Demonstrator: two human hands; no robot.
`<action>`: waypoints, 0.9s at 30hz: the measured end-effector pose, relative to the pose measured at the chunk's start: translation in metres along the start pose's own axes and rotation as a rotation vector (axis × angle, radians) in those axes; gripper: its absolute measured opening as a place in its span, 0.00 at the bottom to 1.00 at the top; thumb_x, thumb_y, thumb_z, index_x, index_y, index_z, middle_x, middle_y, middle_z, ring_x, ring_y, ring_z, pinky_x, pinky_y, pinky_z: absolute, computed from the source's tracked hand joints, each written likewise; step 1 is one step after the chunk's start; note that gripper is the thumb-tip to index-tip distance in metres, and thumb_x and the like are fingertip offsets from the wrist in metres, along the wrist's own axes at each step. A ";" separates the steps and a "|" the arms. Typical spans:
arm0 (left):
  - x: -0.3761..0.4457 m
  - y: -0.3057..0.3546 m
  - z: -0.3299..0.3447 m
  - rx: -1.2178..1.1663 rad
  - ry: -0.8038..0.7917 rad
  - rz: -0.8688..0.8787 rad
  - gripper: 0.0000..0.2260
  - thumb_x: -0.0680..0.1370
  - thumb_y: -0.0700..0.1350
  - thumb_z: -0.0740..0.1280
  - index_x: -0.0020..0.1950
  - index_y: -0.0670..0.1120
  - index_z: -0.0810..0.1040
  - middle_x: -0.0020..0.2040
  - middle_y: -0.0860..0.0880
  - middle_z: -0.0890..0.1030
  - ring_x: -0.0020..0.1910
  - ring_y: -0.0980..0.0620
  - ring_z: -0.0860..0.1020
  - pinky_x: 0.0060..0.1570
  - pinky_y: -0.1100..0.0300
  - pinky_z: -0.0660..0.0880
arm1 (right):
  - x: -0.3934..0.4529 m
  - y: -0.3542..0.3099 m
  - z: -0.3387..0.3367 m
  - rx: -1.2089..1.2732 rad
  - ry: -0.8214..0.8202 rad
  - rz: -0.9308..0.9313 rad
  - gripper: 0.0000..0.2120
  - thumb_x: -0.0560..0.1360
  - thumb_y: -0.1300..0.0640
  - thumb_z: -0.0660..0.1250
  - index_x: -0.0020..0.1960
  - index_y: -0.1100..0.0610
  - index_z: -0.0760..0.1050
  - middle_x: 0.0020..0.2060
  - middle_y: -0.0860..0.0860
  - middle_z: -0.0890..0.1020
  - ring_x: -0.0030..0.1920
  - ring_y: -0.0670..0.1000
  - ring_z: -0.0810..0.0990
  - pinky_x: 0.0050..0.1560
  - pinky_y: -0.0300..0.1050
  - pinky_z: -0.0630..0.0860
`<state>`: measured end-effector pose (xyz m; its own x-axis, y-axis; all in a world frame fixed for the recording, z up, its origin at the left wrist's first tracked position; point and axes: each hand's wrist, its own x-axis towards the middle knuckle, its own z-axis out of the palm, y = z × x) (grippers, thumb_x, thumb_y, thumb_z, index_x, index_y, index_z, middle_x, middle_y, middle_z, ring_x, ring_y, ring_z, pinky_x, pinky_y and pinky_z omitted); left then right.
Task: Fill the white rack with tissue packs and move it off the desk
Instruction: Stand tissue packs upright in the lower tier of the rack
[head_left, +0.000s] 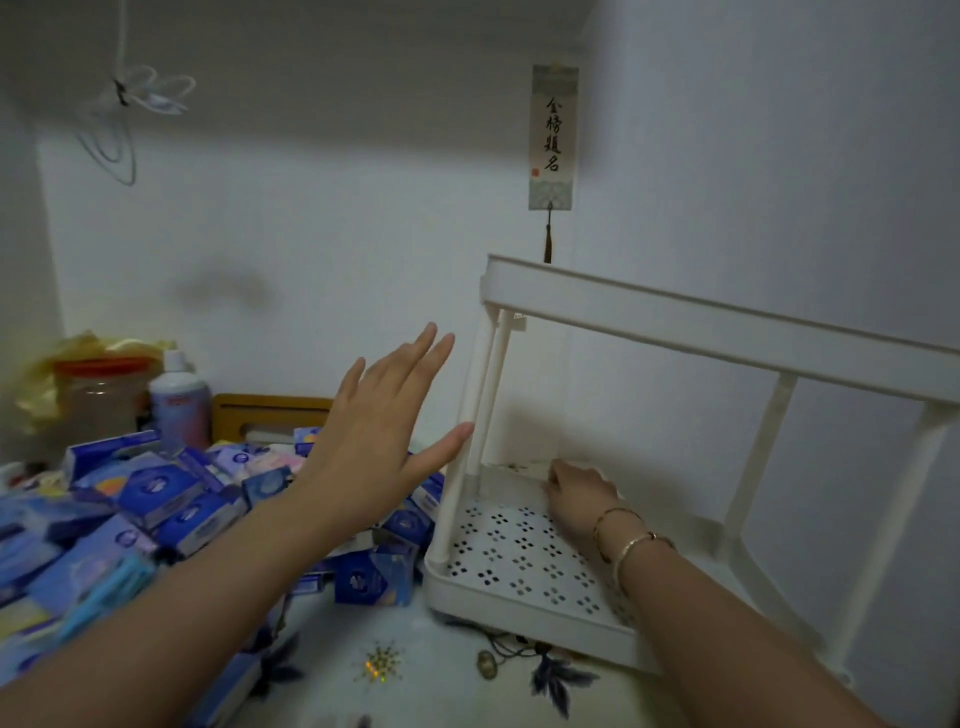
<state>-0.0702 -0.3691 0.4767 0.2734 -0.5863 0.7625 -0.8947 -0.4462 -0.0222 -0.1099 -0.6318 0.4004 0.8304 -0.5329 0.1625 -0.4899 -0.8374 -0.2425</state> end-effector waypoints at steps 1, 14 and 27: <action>0.000 0.001 0.000 -0.013 -0.018 0.008 0.32 0.77 0.66 0.49 0.78 0.55 0.48 0.79 0.54 0.51 0.75 0.53 0.58 0.75 0.48 0.51 | -0.001 0.002 0.000 0.007 -0.015 -0.010 0.12 0.81 0.50 0.50 0.53 0.57 0.68 0.51 0.57 0.77 0.48 0.55 0.73 0.48 0.46 0.69; -0.014 0.021 -0.014 -0.704 -0.240 0.006 0.25 0.75 0.71 0.45 0.69 0.67 0.65 0.67 0.71 0.68 0.67 0.69 0.66 0.62 0.78 0.61 | -0.045 0.022 -0.040 0.240 -0.120 -0.258 0.10 0.82 0.54 0.53 0.42 0.52 0.62 0.40 0.53 0.71 0.36 0.47 0.65 0.37 0.39 0.62; -0.059 0.035 0.007 -0.788 -0.402 -0.155 0.23 0.83 0.45 0.48 0.48 0.69 0.77 0.42 0.74 0.78 0.48 0.79 0.72 0.48 0.84 0.62 | -0.073 0.066 -0.038 0.055 -0.242 -0.261 0.12 0.83 0.53 0.52 0.40 0.51 0.60 0.38 0.49 0.70 0.35 0.47 0.64 0.39 0.40 0.63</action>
<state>-0.1153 -0.3547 0.4264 0.3822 -0.8164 0.4329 -0.7796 -0.0334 0.6254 -0.2125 -0.6529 0.4085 0.9677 -0.2519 -0.0041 -0.2433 -0.9302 -0.2750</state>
